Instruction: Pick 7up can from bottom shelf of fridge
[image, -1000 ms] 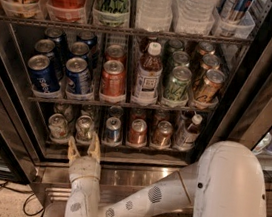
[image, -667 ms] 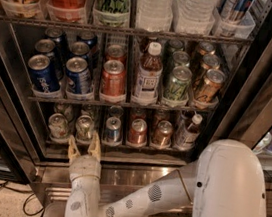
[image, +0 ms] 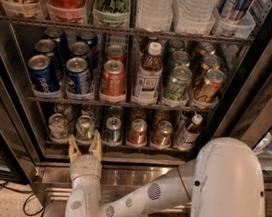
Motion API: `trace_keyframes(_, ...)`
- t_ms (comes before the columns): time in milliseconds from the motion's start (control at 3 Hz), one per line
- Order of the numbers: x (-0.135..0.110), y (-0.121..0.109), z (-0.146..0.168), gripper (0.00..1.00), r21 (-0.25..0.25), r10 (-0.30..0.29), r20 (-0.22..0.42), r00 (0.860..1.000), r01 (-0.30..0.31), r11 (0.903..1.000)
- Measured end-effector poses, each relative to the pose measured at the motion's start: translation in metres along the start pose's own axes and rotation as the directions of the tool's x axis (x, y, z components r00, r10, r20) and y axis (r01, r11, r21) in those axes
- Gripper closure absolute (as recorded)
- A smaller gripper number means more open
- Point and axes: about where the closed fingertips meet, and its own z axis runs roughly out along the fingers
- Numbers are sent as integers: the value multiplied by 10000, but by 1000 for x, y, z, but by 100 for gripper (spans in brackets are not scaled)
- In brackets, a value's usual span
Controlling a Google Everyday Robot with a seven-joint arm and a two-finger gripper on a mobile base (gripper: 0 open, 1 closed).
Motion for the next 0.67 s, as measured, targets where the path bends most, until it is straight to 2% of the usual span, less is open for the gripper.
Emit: trace_keyframes(667, 0, 1, 7, 36, 43, 6, -43, 10000, -5, 10000)
